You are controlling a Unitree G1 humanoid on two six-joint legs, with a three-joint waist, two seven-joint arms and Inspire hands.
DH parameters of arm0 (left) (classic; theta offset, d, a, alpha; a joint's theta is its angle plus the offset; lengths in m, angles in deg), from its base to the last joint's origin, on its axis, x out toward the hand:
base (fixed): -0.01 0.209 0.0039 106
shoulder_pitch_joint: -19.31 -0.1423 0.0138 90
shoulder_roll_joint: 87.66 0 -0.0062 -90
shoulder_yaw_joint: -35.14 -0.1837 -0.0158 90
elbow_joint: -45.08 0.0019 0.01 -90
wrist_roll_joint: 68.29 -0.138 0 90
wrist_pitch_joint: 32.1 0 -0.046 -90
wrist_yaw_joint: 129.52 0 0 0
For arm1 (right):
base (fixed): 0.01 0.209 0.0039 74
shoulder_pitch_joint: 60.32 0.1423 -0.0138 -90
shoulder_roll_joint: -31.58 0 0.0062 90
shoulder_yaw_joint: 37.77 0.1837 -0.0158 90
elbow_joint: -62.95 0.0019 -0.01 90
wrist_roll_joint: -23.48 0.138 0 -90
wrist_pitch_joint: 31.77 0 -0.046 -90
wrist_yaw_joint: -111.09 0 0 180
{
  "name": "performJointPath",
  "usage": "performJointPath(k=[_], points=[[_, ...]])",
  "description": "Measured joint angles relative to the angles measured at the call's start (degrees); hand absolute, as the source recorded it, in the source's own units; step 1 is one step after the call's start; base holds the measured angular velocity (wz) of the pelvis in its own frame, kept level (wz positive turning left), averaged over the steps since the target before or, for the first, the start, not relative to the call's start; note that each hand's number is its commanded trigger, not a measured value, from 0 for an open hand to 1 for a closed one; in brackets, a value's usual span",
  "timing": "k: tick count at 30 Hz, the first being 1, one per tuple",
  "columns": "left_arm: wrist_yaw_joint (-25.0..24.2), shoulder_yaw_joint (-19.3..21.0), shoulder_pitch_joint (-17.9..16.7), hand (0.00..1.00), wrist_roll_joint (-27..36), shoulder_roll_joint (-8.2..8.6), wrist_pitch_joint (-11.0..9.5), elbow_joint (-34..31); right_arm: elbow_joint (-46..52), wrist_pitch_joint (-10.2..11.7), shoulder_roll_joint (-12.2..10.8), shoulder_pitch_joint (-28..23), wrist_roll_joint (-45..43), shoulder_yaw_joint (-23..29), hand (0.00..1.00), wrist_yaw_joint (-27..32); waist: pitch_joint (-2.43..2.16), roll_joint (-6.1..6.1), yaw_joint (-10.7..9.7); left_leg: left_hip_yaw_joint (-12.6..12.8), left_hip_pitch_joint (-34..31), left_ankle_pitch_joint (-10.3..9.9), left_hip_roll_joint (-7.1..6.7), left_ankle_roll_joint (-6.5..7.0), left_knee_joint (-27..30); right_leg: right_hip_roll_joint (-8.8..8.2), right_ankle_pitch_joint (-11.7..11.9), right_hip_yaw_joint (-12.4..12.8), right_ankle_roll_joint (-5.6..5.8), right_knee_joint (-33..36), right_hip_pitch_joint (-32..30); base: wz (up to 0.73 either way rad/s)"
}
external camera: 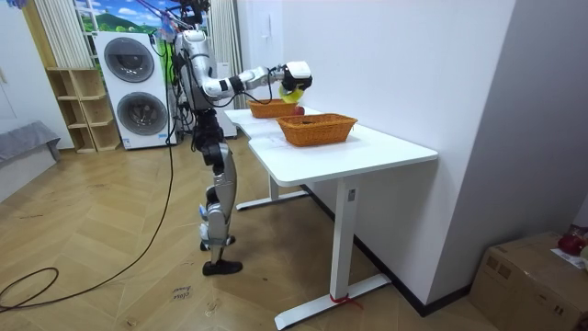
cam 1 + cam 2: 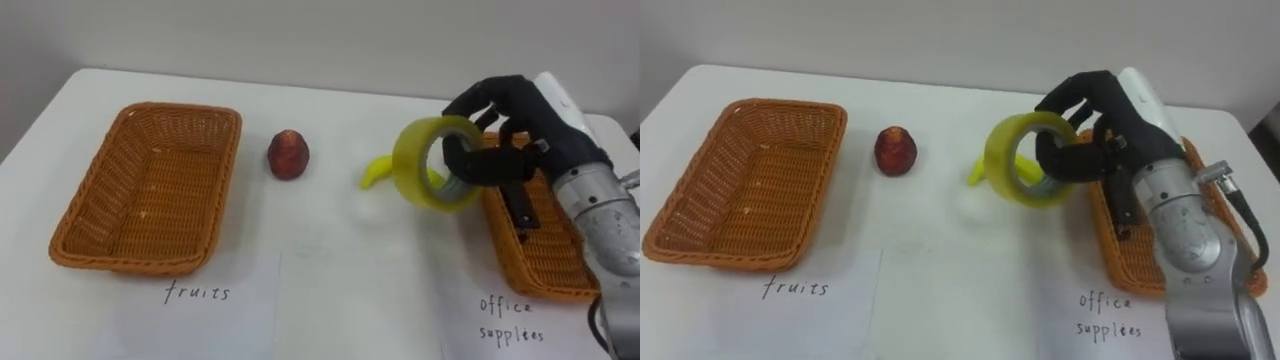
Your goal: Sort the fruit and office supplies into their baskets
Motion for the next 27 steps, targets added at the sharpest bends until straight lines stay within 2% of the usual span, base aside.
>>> performJointPath(k=[8,15,19,27], points=[[0.0,1.0,0.0,0.00,0.1,0.05,0.0,0.0,0.0,0.0,0.2,0.0,2.3,1.2,1.00,4.6,-0.27,-0.42,-1.1,0.3,0.1,0.0,0.02,0.00,0.1,0.00,0.0,0.2,0.00,0.0,-0.1,0.00],[0.0,1.0,-0.1,0.00,0.1,0.04,0.0,0.0,-0.5,0.0,0.8,0.0,4.8,1.3,1.00,4.9,-0.22,-0.44,-2.1,1.2,0.9,0.0,0.30,-0.01,-0.3,0.19,0.0,1.0,0.00,0.0,-0.1,-0.07],[-0.1,1.0,0.1,0.00,0.1,-0.01,0.0,-0.6,-1.6,0.0,2.3,0.0,6.7,1.6,1.00,5.5,0.03,-0.79,-2.5,1.6,1.1,0.0,0.30,-0.02,-0.5,0.29,0.0,1.6,0.00,0.0,-0.2,-0.06],[-0.1,1.0,0.3,0.00,0.1,-0.04,0.0,-1.1,-3.1,0.0,3.0,-0.1,9.0,2.8,1.00,6.7,-0.10,-1.14,-3.6,2.4,1.2,-0.1,0.80,-0.04,-0.5,0.41,0.0,1.8,-0.02,0.0,-0.4,-0.02]])
